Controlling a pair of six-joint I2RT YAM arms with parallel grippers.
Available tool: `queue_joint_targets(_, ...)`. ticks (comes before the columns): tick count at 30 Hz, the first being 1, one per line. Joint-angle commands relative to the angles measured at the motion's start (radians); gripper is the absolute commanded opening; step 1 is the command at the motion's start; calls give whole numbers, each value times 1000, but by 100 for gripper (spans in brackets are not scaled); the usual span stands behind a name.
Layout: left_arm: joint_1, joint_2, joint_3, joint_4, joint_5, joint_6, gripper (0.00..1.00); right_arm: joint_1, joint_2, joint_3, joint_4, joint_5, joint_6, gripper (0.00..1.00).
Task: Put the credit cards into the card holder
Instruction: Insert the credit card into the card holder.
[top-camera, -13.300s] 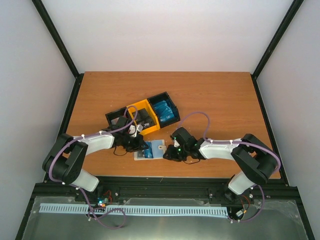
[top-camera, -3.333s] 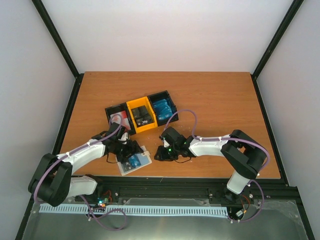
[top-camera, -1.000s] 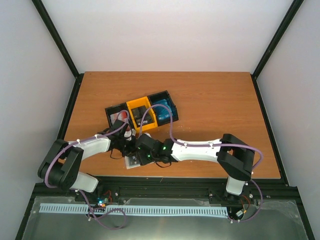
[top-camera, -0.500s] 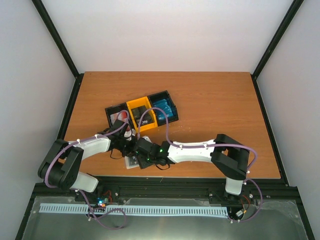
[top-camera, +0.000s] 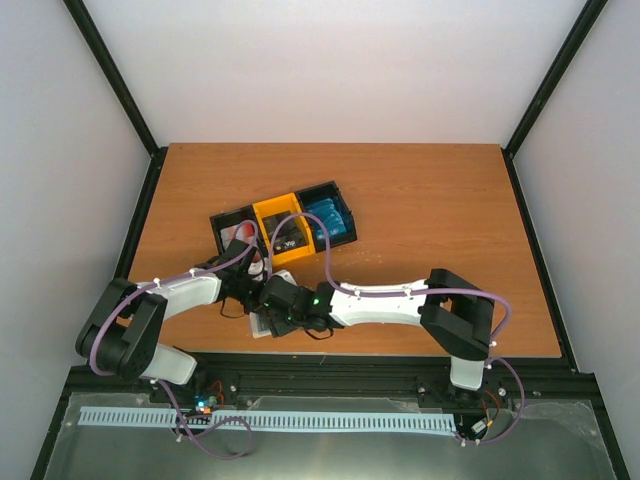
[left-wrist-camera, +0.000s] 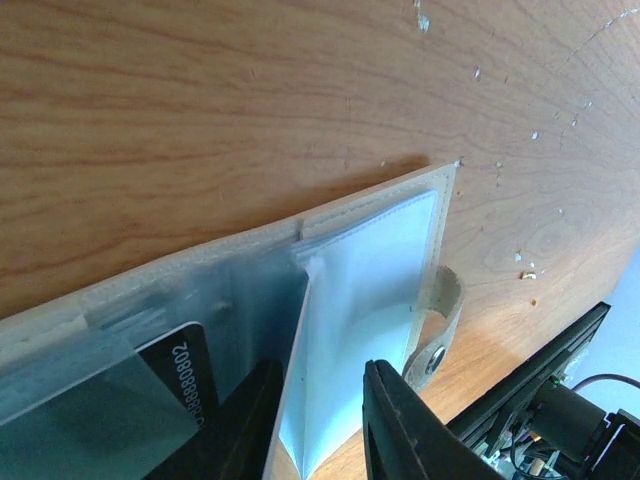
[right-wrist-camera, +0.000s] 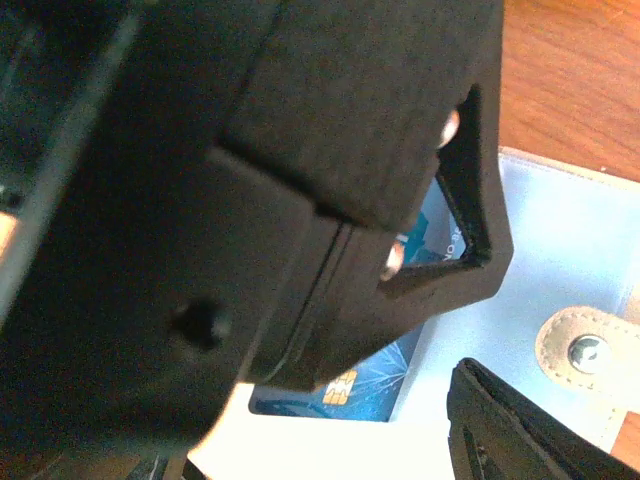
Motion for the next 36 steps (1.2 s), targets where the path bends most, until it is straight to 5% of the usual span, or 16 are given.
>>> queue_joint_targets(1,-6,2,26,-9,-1,-16,25,9,36,35,-50,69,22,68)
queue_joint_targets(22,-6,-62,18,-65,-17,-25,39,9,89,68,-120,121,135,66)
queue_joint_targets(36,-6,-159,-39,-86,-37,-95,31,-8,90,36,-81,83,194,64)
